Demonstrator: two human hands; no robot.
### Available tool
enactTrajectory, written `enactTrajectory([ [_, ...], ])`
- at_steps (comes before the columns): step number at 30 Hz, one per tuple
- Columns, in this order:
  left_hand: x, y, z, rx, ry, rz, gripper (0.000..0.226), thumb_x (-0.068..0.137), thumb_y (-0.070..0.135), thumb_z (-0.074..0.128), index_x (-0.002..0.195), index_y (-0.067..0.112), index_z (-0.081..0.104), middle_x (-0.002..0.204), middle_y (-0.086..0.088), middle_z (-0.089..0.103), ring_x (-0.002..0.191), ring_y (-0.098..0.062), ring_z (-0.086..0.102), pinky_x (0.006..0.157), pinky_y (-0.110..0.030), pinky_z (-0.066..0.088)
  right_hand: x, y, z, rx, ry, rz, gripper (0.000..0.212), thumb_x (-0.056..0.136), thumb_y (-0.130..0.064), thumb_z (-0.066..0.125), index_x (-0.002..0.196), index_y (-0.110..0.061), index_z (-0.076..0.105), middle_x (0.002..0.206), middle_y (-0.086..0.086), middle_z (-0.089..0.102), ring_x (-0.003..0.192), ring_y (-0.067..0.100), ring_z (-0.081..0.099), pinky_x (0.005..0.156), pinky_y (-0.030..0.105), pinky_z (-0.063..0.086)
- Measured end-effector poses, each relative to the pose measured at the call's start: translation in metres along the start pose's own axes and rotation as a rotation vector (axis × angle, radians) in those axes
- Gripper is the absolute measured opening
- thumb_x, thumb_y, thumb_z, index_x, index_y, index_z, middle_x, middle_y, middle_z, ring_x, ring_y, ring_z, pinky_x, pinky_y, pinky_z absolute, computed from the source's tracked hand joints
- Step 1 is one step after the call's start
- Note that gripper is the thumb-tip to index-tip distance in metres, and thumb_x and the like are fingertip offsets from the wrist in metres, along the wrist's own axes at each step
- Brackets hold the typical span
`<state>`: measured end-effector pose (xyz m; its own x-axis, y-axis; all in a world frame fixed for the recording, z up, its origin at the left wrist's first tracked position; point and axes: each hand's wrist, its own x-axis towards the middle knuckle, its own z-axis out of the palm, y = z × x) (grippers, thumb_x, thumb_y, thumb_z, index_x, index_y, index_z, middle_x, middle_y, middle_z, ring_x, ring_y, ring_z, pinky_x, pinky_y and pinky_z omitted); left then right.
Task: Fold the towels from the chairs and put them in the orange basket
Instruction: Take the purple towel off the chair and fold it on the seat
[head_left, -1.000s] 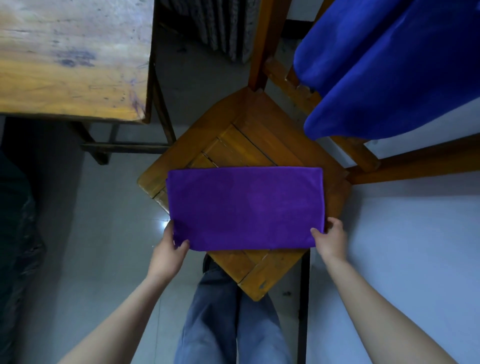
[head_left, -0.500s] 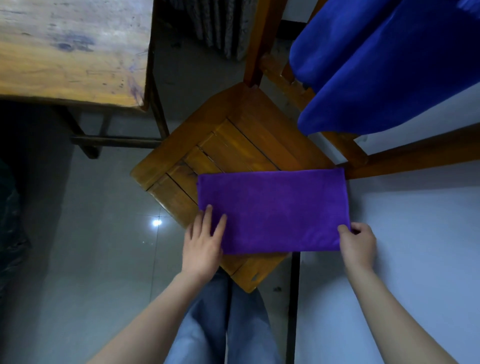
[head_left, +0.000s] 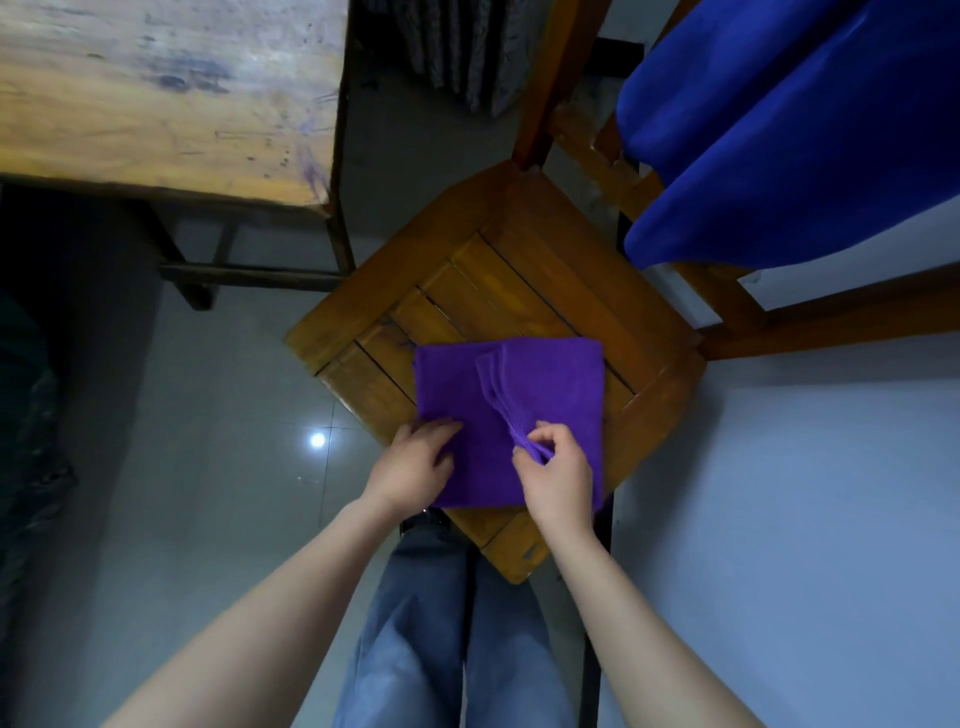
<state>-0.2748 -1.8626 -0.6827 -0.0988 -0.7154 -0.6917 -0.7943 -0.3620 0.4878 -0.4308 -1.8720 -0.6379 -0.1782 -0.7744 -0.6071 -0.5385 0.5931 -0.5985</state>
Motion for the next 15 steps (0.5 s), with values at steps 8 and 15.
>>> enactTrajectory([
  [8,0.001,0.010,-0.033,-0.876,-0.003,-0.258,0.046,0.099,0.040,0.028,0.128,0.013,0.051,0.120,-0.001,0.059,0.113,-0.016,0.054,0.094,-0.021,0.036,-0.009,-0.009,0.037,0.091,-0.186,-0.101,0.019,0.080,-0.005,0.066,0.085,-0.017,0.052,0.124,0.002,0.058,0.112,0.018,0.053,0.093,0.029,0.044],
  [15,0.017,0.017,-0.050,-0.986,0.206,-0.327,0.048,0.088,0.017,0.062,0.133,0.017,0.045,0.105,-0.002,0.057,0.087,-0.014,0.056,0.061,-0.015,0.044,-0.008,0.006,0.052,-0.102,-0.211,-0.211,0.020,0.080,-0.007,0.067,0.099,-0.006,0.060,0.126,0.002,0.057,0.116,0.019,0.047,0.088,0.014,0.031],
])
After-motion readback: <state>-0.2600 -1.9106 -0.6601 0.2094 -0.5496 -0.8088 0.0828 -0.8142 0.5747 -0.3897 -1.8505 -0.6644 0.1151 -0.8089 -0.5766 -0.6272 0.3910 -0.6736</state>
